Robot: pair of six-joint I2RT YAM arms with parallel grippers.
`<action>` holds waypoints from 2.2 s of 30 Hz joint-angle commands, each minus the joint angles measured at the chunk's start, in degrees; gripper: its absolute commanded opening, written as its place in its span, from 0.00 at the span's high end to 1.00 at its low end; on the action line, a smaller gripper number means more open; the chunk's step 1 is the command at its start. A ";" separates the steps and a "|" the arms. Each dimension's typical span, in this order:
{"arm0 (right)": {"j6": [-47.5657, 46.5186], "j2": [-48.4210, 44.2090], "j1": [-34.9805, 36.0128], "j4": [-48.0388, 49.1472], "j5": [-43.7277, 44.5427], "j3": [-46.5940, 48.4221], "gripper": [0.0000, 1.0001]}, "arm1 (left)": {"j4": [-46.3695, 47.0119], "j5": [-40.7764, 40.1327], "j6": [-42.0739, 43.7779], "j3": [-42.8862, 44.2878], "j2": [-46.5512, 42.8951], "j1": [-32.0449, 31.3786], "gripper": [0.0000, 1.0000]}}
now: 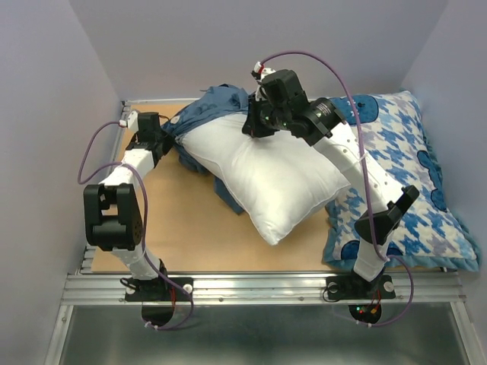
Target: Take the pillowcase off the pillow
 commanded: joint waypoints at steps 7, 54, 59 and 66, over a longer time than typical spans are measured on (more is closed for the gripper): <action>-1.48 -18.03 -3.01 11.26 0.09 -13.20 0.99 | -3.00 -15.00 2.92 -6.36 1.78 5.75 1.00; -15.99 26.27 9.73 47.57 22.32 -24.01 0.19 | -3.09 -19.31 -2.18 -26.24 -31.88 -12.19 1.00; -13.70 21.90 9.29 44.94 26.20 -23.92 1.00 | -4.49 -21.77 -1.03 -23.34 -31.71 -12.10 1.00; -10.10 5.63 7.27 37.38 26.99 -27.61 0.99 | -5.38 -20.02 0.81 -17.45 -27.84 -3.85 1.00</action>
